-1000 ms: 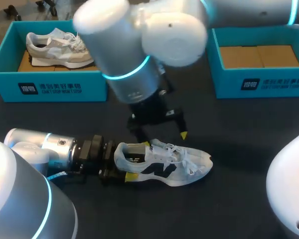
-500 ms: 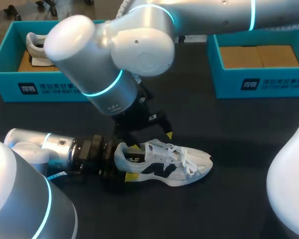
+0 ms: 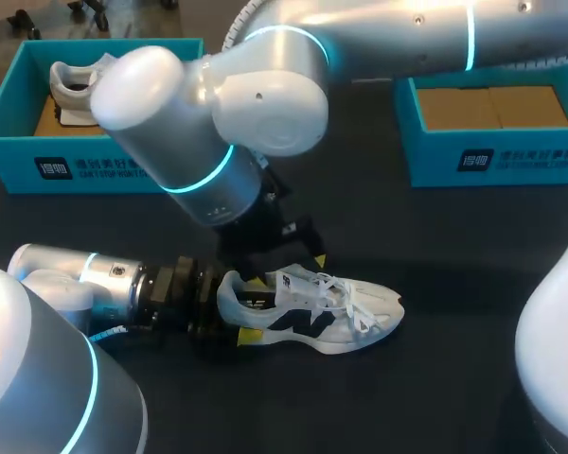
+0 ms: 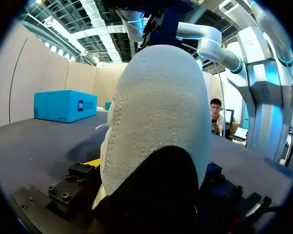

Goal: Take the shoe out of the shoebox, open the shoe tongue, remove and reinsert the insole, then place the shoe into the shoebox

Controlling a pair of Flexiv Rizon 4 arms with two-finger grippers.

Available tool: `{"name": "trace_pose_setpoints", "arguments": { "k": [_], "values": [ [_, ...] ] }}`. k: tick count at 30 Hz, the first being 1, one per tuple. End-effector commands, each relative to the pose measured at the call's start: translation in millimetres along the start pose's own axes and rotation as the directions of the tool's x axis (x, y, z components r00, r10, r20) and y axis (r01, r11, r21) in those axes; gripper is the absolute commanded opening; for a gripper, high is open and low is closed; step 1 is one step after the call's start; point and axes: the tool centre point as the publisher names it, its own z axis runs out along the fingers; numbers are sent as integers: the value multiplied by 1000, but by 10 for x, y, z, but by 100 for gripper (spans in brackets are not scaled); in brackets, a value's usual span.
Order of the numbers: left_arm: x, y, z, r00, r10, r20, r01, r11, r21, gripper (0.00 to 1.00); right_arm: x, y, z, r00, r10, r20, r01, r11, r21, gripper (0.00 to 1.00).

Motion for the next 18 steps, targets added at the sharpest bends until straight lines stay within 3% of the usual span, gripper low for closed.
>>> {"name": "trace_pose_setpoints", "arguments": {
  "k": [1,12,18],
  "values": [
    [-25,19,-1,1000,0,2,0,1000,-2,0,103,-77,58,999,41,17,-41,999,-8,100],
    [-25,19,-1,1000,0,2,0,1000,-2,0,268,-35,162,997,58,53,-58,998,-5,100],
    [-25,19,-1,1000,0,2,0,1000,-2,0,237,-49,242,995,90,51,-90,996,-1,100]
  ]
}}
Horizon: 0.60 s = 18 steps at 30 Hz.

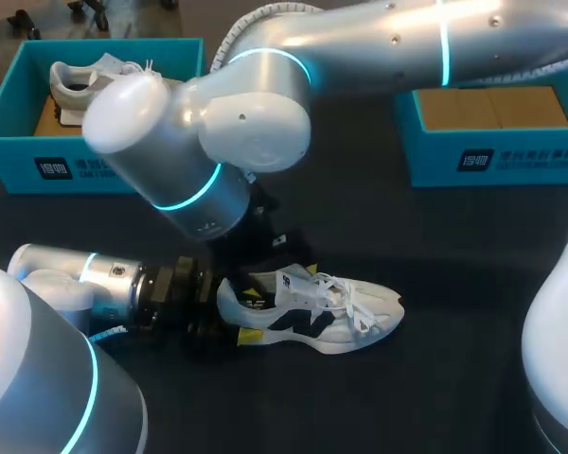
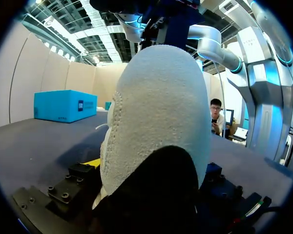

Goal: Take the shoe out of the shoebox, open the shoe tongue, remove and reinsert the insole, then place the shoe into the shoebox

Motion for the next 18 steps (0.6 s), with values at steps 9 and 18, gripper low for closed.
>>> {"name": "trace_pose_setpoints", "arguments": {
  "k": [9,18],
  "values": [
    [-25,20,-1,1000,0,2,0,1000,-2,0,-102,-123,149,990,144,8,-144,990,-5,100],
    [-25,20,-1,1000,0,2,0,1000,-2,0,-240,-114,278,988,153,-5,-153,988,2,100]
  ]
}}
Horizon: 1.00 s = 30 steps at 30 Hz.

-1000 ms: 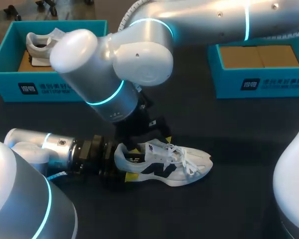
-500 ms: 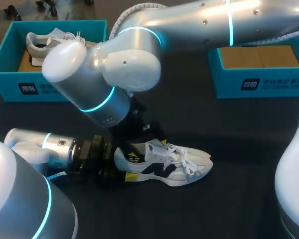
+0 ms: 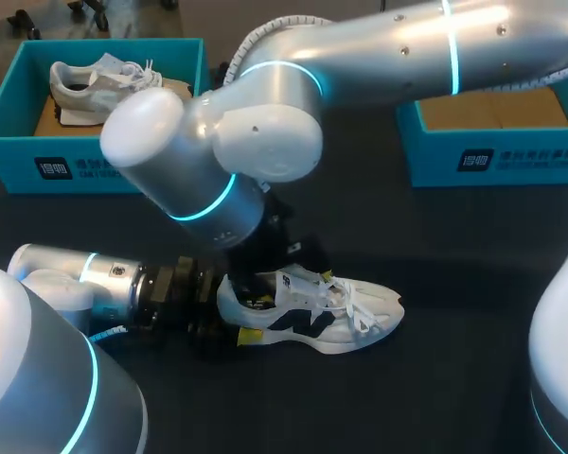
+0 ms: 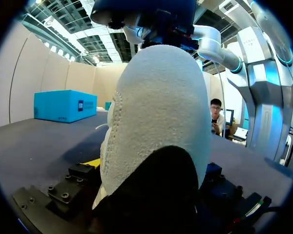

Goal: Take the shoe out of the shoebox, open the shoe tongue, remove and reinsert the insole, then place the shoe into the shoebox

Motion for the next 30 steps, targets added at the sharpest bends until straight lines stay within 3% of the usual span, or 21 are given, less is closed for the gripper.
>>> {"name": "trace_pose_setpoints", "arguments": {
  "k": [1,19,22,26,27,30],
  "values": [
    [-24,20,-1,1000,0,2,0,1000,-1,0,-85,-53,75,988,151,-25,-151,988,0,100],
    [-24,20,-1,1000,0,2,0,1000,-1,0,-454,-67,55,960,262,-98,-258,964,60,100],
    [-24,20,-1,1000,0,2,0,1000,-1,0,-488,-71,18,959,261,-112,-254,965,68,90],
    [-24,20,-1,1000,0,2,0,1000,-1,0,-486,-76,9,959,255,-126,-245,966,88,86],
    [-24,20,-1,1000,0,2,0,1000,-1,0,-486,-79,8,959,250,-134,-239,966,96,78],
    [-24,20,-1,1000,0,2,0,1000,-1,0,-458,-105,-38,963,229,-142,-217,971,95,73]
  ]
}}
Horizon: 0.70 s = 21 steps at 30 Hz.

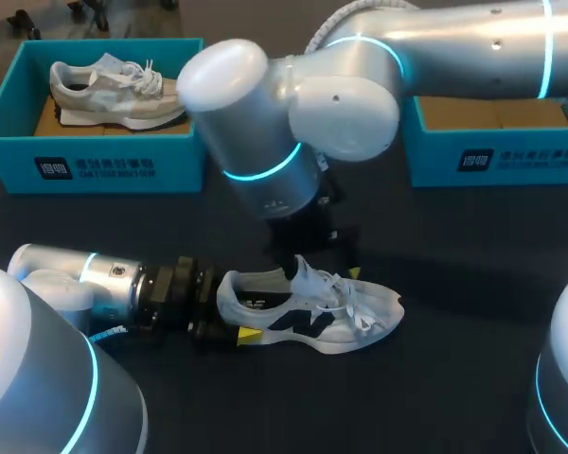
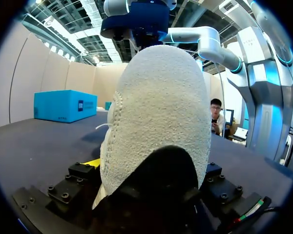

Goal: Take the shoe out of the shoebox, open the shoe tongue, remove and reinsert the insole, then place the shoe into the shoebox

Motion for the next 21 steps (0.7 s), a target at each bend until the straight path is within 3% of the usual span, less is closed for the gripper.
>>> {"name": "trace_pose_setpoints", "arguments": {
  "k": [1,7,8,9,18,20,21],
  "values": [
    [-24,19,0,1000,0,2,0,1000,-1,0,-3,-68,-25,996,86,-29,-86,996,-1,69],
    [-24,19,0,1000,0,2,0,1000,-1,0,45,-83,-91,998,52,-35,-52,999,3,60],
    [-24,19,0,1000,0,2,0,1000,-1,0,51,-85,-97,998,37,-43,-36,999,6,49],
    [-24,19,0,1000,0,2,0,1000,-1,0,51,-88,-101,998,30,-55,-30,1000,4,47],
    [-24,19,0,1000,0,2,0,1000,-1,0,-2,-98,-42,991,-55,-124,58,998,16,42],
    [-24,19,0,1000,0,2,0,1000,-1,0,-35,-117,-48,985,-74,-155,75,997,6,30],
    [-24,19,0,1000,0,2,0,1000,-1,0,-53,-128,-52,984,-79,-161,81,997,6,19]
  ]
}}
